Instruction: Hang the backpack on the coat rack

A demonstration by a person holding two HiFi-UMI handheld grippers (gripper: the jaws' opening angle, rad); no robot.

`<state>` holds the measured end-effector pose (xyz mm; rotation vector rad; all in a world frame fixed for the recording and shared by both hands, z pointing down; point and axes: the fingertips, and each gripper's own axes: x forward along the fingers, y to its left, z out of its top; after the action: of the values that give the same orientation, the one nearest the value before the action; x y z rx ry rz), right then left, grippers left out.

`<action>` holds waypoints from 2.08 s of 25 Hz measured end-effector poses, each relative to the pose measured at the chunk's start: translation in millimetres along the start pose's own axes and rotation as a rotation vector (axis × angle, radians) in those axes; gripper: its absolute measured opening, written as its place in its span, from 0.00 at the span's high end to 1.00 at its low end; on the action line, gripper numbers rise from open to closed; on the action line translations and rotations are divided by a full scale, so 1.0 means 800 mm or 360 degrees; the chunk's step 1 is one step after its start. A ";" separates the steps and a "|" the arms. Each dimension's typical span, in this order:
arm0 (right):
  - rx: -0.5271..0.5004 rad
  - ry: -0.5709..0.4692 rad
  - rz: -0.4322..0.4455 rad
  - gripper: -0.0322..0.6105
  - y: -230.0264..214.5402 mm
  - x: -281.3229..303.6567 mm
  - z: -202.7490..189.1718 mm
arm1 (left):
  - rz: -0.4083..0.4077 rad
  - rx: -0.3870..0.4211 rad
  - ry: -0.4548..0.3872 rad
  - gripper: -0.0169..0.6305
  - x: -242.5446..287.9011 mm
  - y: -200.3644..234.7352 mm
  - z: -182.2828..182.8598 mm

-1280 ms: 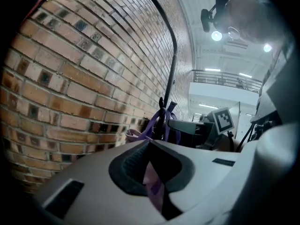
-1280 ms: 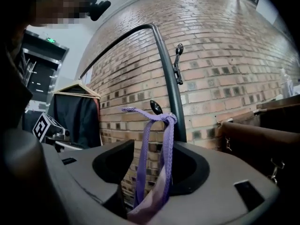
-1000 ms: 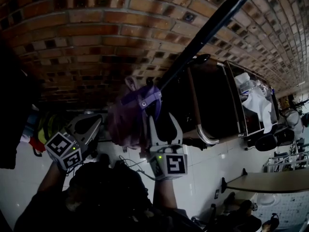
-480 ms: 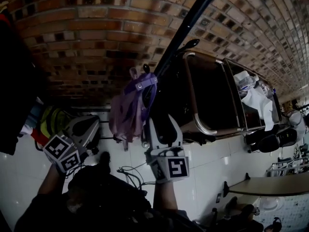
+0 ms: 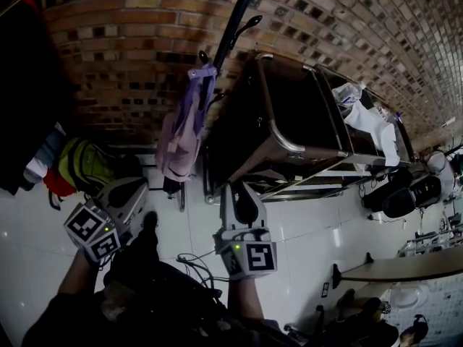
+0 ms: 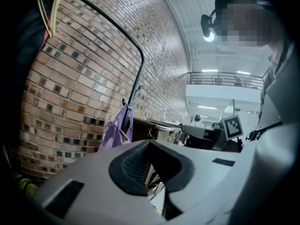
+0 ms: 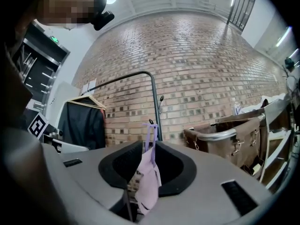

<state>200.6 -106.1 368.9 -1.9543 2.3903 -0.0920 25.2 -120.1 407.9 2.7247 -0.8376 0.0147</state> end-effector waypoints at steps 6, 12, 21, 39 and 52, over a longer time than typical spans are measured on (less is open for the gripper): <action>0.0054 0.0016 -0.0024 0.93 0.013 -0.115 -0.007 | -0.0026 0.0038 -0.0014 0.95 -0.061 -0.105 -0.019; 0.0164 -0.0021 0.0062 0.94 0.045 -0.194 -0.009 | 0.0011 0.0071 -0.0023 0.95 -0.112 -0.169 -0.038; 0.0166 0.0005 0.0167 0.94 0.101 -0.231 -0.010 | 0.0066 0.0074 -0.0008 0.95 -0.180 -0.199 -0.054; 0.0177 0.0097 0.0398 0.93 0.258 -0.185 -0.037 | 0.0122 0.0025 0.0021 0.95 -0.289 -0.144 -0.041; 0.0078 0.0158 0.0393 0.93 0.270 -0.184 -0.044 | 0.0126 0.0010 0.0008 0.95 -0.300 -0.131 -0.038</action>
<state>16.0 81.8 387.4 -1.6554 2.6430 -0.2387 -113.8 102.6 386.2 2.6944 -0.9454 0.0407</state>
